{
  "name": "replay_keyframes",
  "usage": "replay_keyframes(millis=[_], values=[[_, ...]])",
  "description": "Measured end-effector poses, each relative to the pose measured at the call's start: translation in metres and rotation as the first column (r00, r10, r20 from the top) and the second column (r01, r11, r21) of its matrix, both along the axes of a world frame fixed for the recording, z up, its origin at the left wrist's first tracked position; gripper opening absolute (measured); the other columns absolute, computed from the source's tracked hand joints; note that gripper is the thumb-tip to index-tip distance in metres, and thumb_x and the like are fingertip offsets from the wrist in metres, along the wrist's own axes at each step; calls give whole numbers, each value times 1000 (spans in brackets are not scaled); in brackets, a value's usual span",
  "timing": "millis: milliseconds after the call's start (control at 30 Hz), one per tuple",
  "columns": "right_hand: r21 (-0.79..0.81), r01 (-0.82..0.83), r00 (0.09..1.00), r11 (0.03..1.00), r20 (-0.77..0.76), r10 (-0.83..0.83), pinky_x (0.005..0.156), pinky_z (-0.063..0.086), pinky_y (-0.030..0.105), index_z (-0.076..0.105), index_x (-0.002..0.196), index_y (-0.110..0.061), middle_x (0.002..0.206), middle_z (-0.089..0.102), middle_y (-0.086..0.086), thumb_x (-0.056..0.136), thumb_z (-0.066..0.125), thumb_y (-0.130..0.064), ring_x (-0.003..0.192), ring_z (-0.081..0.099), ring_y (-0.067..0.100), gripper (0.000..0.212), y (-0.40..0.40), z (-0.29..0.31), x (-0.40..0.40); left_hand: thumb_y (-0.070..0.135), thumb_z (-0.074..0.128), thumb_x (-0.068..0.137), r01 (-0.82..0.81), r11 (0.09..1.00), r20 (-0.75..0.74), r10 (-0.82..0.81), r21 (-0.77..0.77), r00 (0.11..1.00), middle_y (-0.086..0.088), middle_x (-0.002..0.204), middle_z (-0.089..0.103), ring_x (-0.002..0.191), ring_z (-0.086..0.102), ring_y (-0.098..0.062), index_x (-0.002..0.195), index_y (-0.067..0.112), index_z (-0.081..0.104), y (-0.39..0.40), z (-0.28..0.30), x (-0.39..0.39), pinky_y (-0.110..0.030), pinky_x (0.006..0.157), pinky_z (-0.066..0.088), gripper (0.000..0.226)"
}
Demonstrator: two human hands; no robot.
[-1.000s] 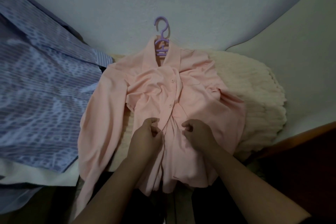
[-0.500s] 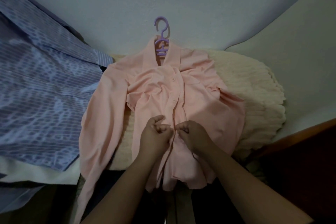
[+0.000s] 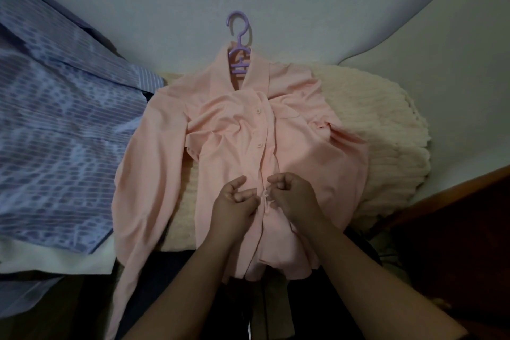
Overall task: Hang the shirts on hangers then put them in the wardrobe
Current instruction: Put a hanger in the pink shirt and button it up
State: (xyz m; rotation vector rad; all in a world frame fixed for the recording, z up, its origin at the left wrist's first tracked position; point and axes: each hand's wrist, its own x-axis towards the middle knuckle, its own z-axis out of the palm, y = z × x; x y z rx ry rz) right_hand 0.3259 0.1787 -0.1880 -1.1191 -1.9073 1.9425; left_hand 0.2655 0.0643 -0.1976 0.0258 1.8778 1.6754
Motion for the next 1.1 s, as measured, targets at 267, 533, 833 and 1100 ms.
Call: replay_keyframes(millis=[267, 533, 833, 1100], values=[[166, 36, 998, 985, -62, -26, 73, 48, 22, 60, 80, -16, 71, 56, -6, 83, 56, 9, 69, 53, 5, 26, -8, -4, 3, -7, 62, 85, -5, 994, 111, -6, 105, 994, -3, 87, 70, 70, 63, -12, 122, 17, 53, -1, -5, -2, -26, 67, 50, 45], [254, -7, 994, 967, -100, 33, 77, 49, 12, 65, 90, -16, 86, 65, -9, 85, 59, 4, 84, 63, 10, 22, -10, -10, 7, 5, 56, 93, -47, 987, 183, 19, 155, 983, -11, 86, 74, 78, 70, -21, 124, 15, 48, 3, -4, -9, -33, 76, 58, 33], [550, -246, 926, 798, -109, 361, 90, 37, 3, 62, 124, -15, 114, 61, -11, 86, 50, 8, 108, 54, -3, 45, -2, -6, 13, -1, 72, 79, -18, 993, 120, 4, 118, 993, -10, 87, 74, 76, 69, -21, 123, 13, 47, 2, -12, -9, -37, 79, 54, 53], [298, -172, 978, 939, -63, 200, 75, 42, 3, 57, 114, -16, 85, 66, -2, 85, 62, 3, 76, 59, -11, 35, 2, -16, 9, 0, 71, 81, 40, 995, 92, -48, 91, 995, -3, 80, 73, 81, 69, -22, 126, 10, 47, 0, -19, -12, -44, 91, 52, 53]])
